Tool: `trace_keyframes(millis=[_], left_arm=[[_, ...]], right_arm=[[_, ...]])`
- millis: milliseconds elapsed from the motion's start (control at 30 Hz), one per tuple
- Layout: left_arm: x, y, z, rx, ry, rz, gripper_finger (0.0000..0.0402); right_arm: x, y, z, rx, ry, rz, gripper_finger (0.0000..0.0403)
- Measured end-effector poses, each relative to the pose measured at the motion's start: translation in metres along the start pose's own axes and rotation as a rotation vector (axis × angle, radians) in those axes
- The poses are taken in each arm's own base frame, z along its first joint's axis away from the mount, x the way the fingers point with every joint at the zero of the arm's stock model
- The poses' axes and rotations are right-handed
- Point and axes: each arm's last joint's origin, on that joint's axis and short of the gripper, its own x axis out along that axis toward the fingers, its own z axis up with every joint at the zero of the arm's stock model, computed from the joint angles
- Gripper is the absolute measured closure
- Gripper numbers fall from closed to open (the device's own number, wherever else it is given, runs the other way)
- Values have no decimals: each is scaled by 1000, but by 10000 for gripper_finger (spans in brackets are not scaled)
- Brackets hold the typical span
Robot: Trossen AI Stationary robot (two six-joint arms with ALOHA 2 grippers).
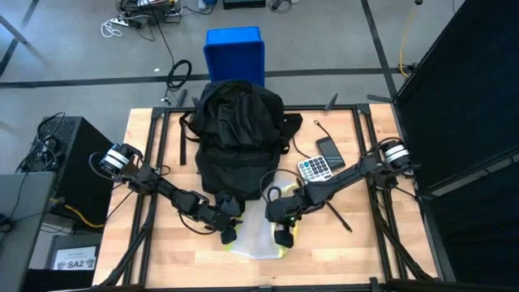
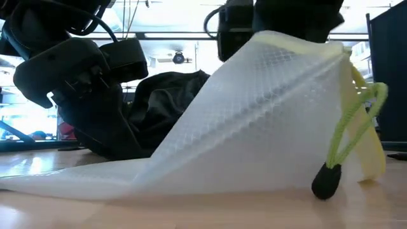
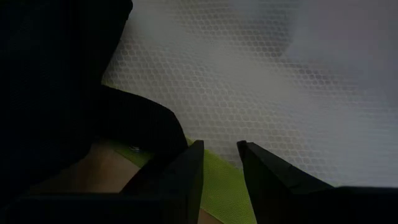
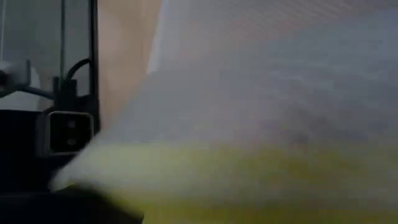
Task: Unpack backpack
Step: Put the black ballpen into the yellow zipper pouch
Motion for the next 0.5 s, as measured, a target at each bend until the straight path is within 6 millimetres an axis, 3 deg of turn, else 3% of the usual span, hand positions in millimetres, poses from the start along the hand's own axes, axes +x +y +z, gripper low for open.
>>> trace_keyframes(millis=[367,500], left_arm=[[0,0,0,0,-1,2,314],[0,0,0,-1,-1,2,315]], right_arm=[[-79,22,-22,17,-20,-255,110],[-89,26,-39,24,9,-382,106]])
